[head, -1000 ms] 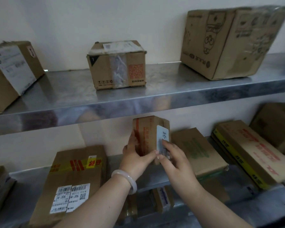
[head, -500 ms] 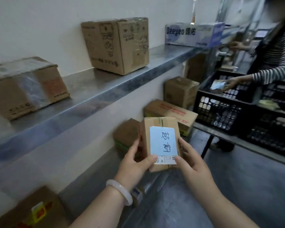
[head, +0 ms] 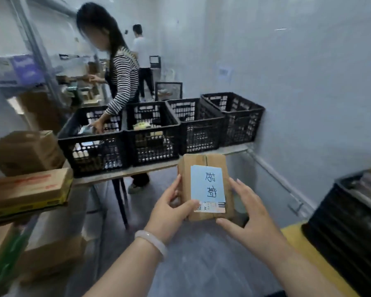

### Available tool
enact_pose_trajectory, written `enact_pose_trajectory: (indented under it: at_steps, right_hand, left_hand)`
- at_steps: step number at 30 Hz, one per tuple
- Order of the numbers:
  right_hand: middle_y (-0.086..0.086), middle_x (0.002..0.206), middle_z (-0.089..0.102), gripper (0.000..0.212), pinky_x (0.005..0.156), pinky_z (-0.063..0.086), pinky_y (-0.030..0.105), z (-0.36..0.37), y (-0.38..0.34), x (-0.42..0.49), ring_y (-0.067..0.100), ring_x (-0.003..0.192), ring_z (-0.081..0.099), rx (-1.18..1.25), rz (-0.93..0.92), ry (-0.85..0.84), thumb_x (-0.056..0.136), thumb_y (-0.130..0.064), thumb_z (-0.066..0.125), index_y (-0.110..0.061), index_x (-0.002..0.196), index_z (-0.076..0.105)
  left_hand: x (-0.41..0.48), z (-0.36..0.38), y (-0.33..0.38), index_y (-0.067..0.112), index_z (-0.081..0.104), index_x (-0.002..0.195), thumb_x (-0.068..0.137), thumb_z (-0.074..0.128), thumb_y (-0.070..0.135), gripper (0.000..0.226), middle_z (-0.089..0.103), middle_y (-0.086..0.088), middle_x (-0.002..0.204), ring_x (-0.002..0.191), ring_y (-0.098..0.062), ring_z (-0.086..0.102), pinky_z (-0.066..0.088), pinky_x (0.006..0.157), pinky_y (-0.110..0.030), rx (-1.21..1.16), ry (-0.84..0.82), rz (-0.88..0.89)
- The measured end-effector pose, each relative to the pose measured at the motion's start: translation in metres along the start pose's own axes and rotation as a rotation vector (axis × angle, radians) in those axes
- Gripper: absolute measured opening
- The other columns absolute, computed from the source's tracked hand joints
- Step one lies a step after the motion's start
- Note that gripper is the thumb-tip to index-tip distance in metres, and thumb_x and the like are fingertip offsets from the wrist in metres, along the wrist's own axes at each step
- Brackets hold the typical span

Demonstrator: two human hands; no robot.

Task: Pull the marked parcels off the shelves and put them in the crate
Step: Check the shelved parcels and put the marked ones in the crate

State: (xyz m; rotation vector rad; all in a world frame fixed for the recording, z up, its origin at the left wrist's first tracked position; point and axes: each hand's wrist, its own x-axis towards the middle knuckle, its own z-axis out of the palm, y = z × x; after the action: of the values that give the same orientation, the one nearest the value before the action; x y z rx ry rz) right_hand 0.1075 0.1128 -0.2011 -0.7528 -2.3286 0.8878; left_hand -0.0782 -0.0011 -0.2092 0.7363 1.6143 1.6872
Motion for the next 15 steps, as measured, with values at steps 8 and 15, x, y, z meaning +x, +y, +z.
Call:
enact_pose_trajectory:
  at_steps: [8, 15]
  right_hand:
    - [-0.044, 0.148, -0.005, 0.103, 0.109, 0.011, 0.019, -0.142, 0.071, -0.087, -0.025, 0.129, -0.010, -0.263, 0.190, 0.235, 0.068, -0.065, 0.073, -0.072, 0.135, -0.005]
    - [-0.050, 0.140, -0.011, 0.104, 0.114, 0.019, 0.033, -0.258, 0.129, -0.177, -0.009, 0.138, 0.004, -0.331, 0.387, 0.443, 0.065, -0.072, 0.069, -0.071, 0.136, -0.006]
  left_hand:
    - [0.012, 0.192, 0.009, 0.046, 0.046, 0.140, 0.080, 0.079, 0.015, 0.075, 0.066, 0.005, 0.122, 0.110, -0.018, 0.066, 0.057, 0.089, -0.043, 0.012, -0.367, -0.013]
    - [-0.014, 0.367, 0.005, 0.054, 0.049, 0.129, 0.082, 0.077, 0.017, 0.066, 0.075, 0.009, 0.107, 0.094, -0.017, 0.073, 0.060, 0.070, -0.031, -0.025, -0.626, -0.057]
